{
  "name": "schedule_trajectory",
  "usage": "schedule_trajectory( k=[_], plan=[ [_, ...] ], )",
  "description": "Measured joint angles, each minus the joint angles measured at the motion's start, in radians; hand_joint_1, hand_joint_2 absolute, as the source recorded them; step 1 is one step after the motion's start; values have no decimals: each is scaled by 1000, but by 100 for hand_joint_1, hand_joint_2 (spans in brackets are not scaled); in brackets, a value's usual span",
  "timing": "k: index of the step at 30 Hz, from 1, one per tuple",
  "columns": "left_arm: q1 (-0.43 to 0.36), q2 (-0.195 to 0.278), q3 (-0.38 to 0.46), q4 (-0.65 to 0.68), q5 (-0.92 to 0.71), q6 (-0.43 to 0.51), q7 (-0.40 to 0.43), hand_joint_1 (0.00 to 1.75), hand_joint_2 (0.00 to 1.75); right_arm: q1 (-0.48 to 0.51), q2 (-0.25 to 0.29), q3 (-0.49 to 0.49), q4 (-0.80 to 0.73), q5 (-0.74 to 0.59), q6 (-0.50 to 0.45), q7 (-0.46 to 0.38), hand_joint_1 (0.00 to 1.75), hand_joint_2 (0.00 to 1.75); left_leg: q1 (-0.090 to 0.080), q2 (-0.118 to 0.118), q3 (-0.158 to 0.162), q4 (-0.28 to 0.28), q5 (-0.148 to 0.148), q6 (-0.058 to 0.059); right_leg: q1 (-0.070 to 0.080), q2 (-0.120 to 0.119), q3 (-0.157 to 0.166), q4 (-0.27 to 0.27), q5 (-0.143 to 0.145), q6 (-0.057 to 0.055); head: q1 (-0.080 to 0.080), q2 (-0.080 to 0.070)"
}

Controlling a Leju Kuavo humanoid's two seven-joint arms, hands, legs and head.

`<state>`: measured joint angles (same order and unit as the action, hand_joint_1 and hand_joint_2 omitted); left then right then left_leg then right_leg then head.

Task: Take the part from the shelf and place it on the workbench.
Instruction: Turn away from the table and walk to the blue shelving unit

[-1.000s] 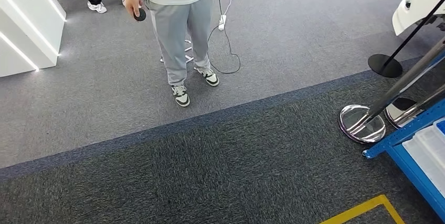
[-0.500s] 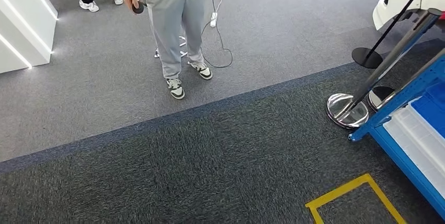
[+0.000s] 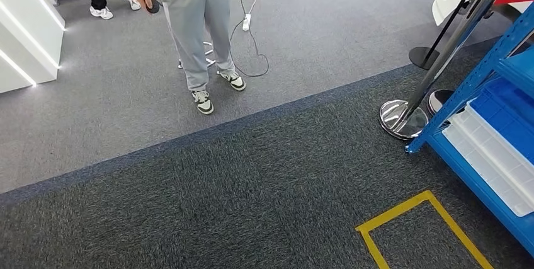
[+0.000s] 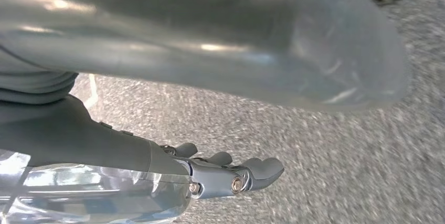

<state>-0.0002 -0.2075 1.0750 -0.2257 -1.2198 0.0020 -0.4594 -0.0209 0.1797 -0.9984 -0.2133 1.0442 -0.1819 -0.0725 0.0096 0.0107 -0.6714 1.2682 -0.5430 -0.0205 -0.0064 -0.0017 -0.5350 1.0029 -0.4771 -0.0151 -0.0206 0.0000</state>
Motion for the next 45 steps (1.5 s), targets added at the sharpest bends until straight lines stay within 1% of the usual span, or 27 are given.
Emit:
schedule_trajectory(
  k=[3, 4, 5, 8, 10, 12, 13, 14, 15, 17, 19, 22, 24, 25, 27, 28, 29, 30, 31, 32, 34, 36, 39, 41, 43, 44, 45],
  plan=[
    [0, 1, 2, 0, -6, 0, 2, 0, 0, 0, 2, 3, 0, 14, 6, -11, 0, 0, -5, -28, 153, -201, 41, 21, 2, 12, -22, 2, 20, 10, 0, 0],
    [0, 1, 2, 0, -7, 0, 2, 0, 0, 0, 3, 4, 0, 20, 6, -12, 0, 0, -8, -37, 186, -252, 41, 26, 1, 16, -24, 3, 25, 16, 0, 0],
    [0, 2, 2, 0, -7, 0, 2, 0, 0, -1, 4, 7, 0, 25, 6, -11, 0, 0, -11, -40, 201, -276, 39, 29, -1, 18, -25, 3, 29, 21, 0, 0],
    [0, 1, 3, 0, -9, 0, 4, 0, 0, -2, 4, 10, 0, 28, 4, -2, 0, 0, -12, -25, 198, -294, 54, 42, -4, 21, -32, 13, 29, 38, 0, 0],
    [0, 0, 3, 1, -10, 0, 5, 0, 0, -2, 3, 10, 0, 26, 4, 1, 0, 0, -9, -13, 192, -304, 68, 55, -4, 17, -65, 84, -23, 44, 2, 0],
    [2, 0, 3, 1, -10, 0, 6, 0, 0, -1, 3, 10, 0, 25, 4, 2, 0, 0, -12, -2, 180, -304, 74, 60, -7, 14, -122, 212, -95, 49, 4, 0],
    [3, 0, 3, 1, -10, 0, 6, 0, 0, 0, 3, 10, 0, 25, 4, 2, 0, 0, -13, 4, 176, -303, 75, 60, -8, 14, -141, 261, -113, 52, 4, 0],
    [4, 0, 3, 1, -10, 0, 6, 0, 0, 1, 3, 10, 0, 25, 4, 2, 0, 0, -13, 10, 172, -301, 77, 59, -9, 12, -145, 278, -113, 54, 4, 0],
    [4, 0, 3, 1, -10, 0, 7, 0, 0, 3, 3, 10, 0, 25, 5, 2, 0, 0, -13, 14, 170, -298, 77, 58, -11, 9, -128, 257, -94, 56, 4, 0],
    [3, 0, 3, 1, -12, 0, 7, 0, 0, 4, 2, 10, 0, 25, 6, 5, 0, 0, -13, 22, 169, -290, 74, 53, -14, -5, -53, 128, -35, 55, 4, 0],
    [2, 0, 3, 1, -15, 0, 8, 0, 0, 3, 1, 10, 0, 25, 10, 13, 0, 0, -16, 28, 165, -277, 69, 42, -10, -17, -1, 28, -7, 45, 3, 0],
    [-1, 0, 3, 1, -22, -1, 10, 0, 0, 4, 0, 10, 0, 25, 19, 26, 0, 0, -17, 34, 162, -271, 67, 25, -5, -14, 2, 10, -6, 24, 2, 0],
    [-3, 0, 3, 1, -25, -2, 11, 0, 0, 4, 0, 10, 0, 25, 22, 31, 0, 0, -14, 25, 154, -247, 48, 14, -7, -11, 1, 4, 0, 11, 1, 0],
    [-2, 0, 3, 1, -26, -2, 11, 0, 0, 3, 0, 10, 0, 25, 24, 32, 0, 0, -12, 17, 137, -209, 23, 8, -8, -9, 0, 2, 3, 6, 1, 0],
    [-1, 0, 3, 1, -26, -4, 11, 0, 0, 3, 0, 10, 0, 25, 31, 36, 0, 0, -7, 3, 77, -79, -46, 0, -7, -5, -4, 2, 6, -1, 0, 0],
    [0, 0, 3, 1, -27, -5, 11, 0, 0, 3, 0, 10, 0, 26, 35, 39, 0, 0, -6, 1, 47, -15, -69, -3, -6, -1, -6, 2, 6, -2, 1, 0],
    [2, 0, 3, 1, -27, -6, 11, 0, 0, 3, 0, 10, 0, 26, 37, 43, 0, 0, -5, 0, 30, 21, -74, -4, -6, 3, -7, 3, 6, -2, 1, 0],
    [3, 0, 3, 1, -28, -6, 11, 0, 0, 4, 0, 10, 0, 27, 39, 45, 0, 0, -4, 0, 30, 18, -59, -4, -6, 8, -7, 4, 6, -2, 1, 0],
    [4, 0, 3, 1, -28, -7, 11, 0, 0, 4, 0, 10, 0, 27, 39, 46, 0, 0, -4, -2, 49, -24, -26, -2, -6, 14, -5, 4, 6, -1, 1, 0],
    [4, 0, 3, 1, -28, -7, 11, 0, 0, 3, 0, 10, 0, 27, 39, 47, 0, 0, -4, -7, 81, -95, 15, 2, -6, 20, -4, 5, 6, 0, 1, 0],
    [4, 0, 3, 1, -28, -8, 11, 0, 0, 2, 0, 10, 0, 27, 39, 47, 0, 0, -6, -25, 136, -222, 64, 11, -4, 30, -5, 7, 7, 7, 1, 0],
    [3, 0, 3, 1, -28, -8, 11, 0, 0, 1, 0, 10, 0, 27, 40, 47, 0, 0, -10, -35, 149, -263, 68, 18, -4, 38, -11, 8, 9, 20, 1, 0],
    [2, 0, 3, 1, -28, -8, 11, 0, 0, 3, 0, 10, 0, 27, 40, 48, 0, 0, -8, -24, 151, -278, 79, 37, -7, 37, -19, 21, -1, 38, 2, 0],
    [2, 0, 3, 1, -28, -9, 10, 0, 0, 3, 0, 10, 0, 27, 40, 48, 0, 0, -5, -14, 153, -289, 88, 48, -7, 23, -56, 102, -55, 43, 4, 0],
    [4, 0, 3, 1, -29, -9, 10, 0, 0, 2, 0, 10, 0, 27, 40, 50, 0, 0, -9, -4, 149, -288, 89, 52, -7, 15, -117, 231, -118, 46, 5, 0],
    [4, 0, 3, 1, -30, -10, 11, 0, 0, 3, 0, 10, 0, 28, 40, 51, 0, 0, -10, 1, 148, -287, 89, 52, -7, 13, -137, 273, -128, 48, 5, 0],
    [4, 0, 3, 1, -32, -10, 11, 0, 0, 3, 0, 10, 0, 28, 40, 52, 0, 0, -11, 6, 147, -285, 88, 52, -7, 12, -139, 279, -118, 48, 5, 0]
  ],
)
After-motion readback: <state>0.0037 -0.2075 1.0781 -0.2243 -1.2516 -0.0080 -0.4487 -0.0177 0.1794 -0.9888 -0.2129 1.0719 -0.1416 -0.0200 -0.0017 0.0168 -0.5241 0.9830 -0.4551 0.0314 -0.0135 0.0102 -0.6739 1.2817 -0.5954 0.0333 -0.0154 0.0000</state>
